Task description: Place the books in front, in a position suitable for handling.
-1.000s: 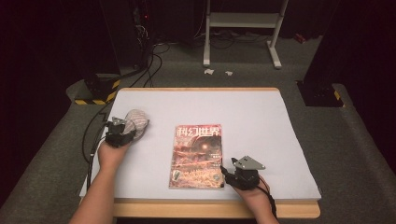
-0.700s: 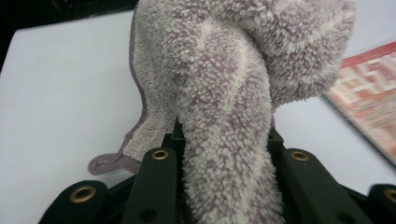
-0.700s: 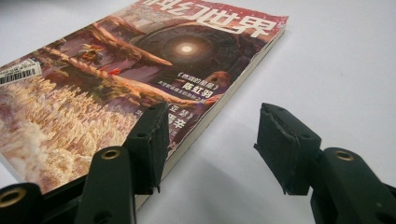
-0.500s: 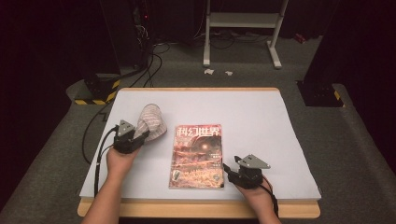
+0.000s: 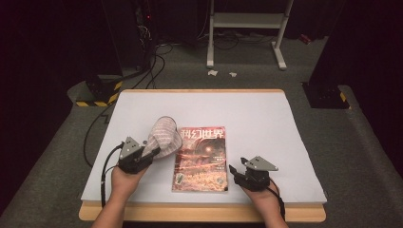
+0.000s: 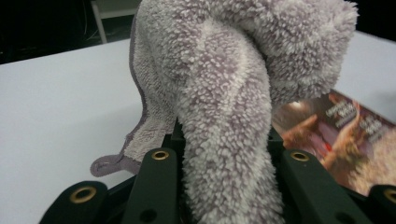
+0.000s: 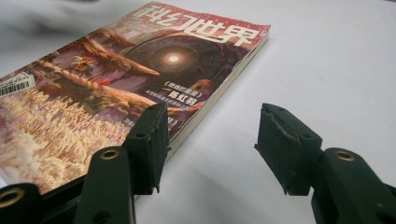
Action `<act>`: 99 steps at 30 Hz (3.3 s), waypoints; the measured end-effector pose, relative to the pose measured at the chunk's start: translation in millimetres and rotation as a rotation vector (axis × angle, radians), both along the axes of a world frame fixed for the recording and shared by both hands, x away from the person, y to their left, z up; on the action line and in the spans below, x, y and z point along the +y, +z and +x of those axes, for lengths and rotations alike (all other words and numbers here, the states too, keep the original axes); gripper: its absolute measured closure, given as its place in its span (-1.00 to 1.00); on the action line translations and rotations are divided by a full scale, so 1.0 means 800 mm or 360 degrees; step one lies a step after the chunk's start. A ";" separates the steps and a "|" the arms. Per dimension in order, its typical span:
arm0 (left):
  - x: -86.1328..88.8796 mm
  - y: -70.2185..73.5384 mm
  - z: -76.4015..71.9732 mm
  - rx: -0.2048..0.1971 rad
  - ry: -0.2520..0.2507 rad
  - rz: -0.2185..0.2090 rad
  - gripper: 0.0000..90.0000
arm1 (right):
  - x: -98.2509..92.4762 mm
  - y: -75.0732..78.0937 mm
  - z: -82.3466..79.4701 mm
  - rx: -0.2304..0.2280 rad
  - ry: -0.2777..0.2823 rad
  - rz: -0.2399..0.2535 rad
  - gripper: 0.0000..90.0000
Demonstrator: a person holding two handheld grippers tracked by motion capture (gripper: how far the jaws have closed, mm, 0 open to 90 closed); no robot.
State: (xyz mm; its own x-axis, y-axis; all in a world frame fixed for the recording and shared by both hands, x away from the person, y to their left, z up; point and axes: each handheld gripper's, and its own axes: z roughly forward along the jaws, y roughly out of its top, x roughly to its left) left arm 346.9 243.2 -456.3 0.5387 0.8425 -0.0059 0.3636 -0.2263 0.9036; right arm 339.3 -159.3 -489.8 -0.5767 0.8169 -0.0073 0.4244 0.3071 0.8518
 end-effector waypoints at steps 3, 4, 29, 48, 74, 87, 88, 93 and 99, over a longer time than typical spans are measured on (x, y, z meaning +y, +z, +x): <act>-0.001 -0.009 -0.009 0.0008 -0.0013 0.0029 0.53 | -0.003 0.003 0.002 -0.0002 -0.0010 0.0001 -0.04; -0.001 -0.012 -0.011 0.0023 -0.0020 0.0034 0.53 | -0.003 0.004 0.002 -0.0005 -0.0017 0.0000 -0.04; -0.074 -0.045 -0.024 0.0156 -0.0317 0.0265 0.52 | -0.038 -0.010 -0.009 0.0020 -0.0111 -0.0034 -0.08; -0.129 -0.057 -0.036 0.0178 -0.0471 0.0328 0.50 | -0.049 -0.009 -0.006 0.0028 -0.0155 -0.0006 -0.09; -0.235 -0.053 -0.034 0.0152 -0.0750 0.0429 0.47 | -0.063 -0.008 -0.004 0.0023 -0.0229 0.0000 -0.11; -0.183 -0.054 -0.024 0.0160 -0.0633 0.0425 0.47 | -0.063 -0.011 -0.006 -0.0031 -0.0256 -0.0026 -0.15; -0.177 -0.054 -0.023 0.0165 -0.0620 0.0424 0.47 | -0.063 -0.011 -0.006 -0.0028 -0.0258 -0.0028 -0.15; -0.133 -0.055 -0.021 0.0185 -0.0509 0.0400 0.47 | -0.062 -0.013 -0.005 -0.0018 -0.0263 -0.0030 -0.17; -0.092 -0.057 -0.029 0.0201 -0.0405 0.0350 0.47 | -0.061 -0.014 -0.005 -0.0016 -0.0264 -0.0032 -0.17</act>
State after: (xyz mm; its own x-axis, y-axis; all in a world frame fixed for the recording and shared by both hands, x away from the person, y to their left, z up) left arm 323.6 169.5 -501.7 0.7380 0.6700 0.0808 0.3764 -0.5080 0.7748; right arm 335.2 -208.2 -501.0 -0.4338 0.9005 -0.0297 0.4620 0.2506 0.8507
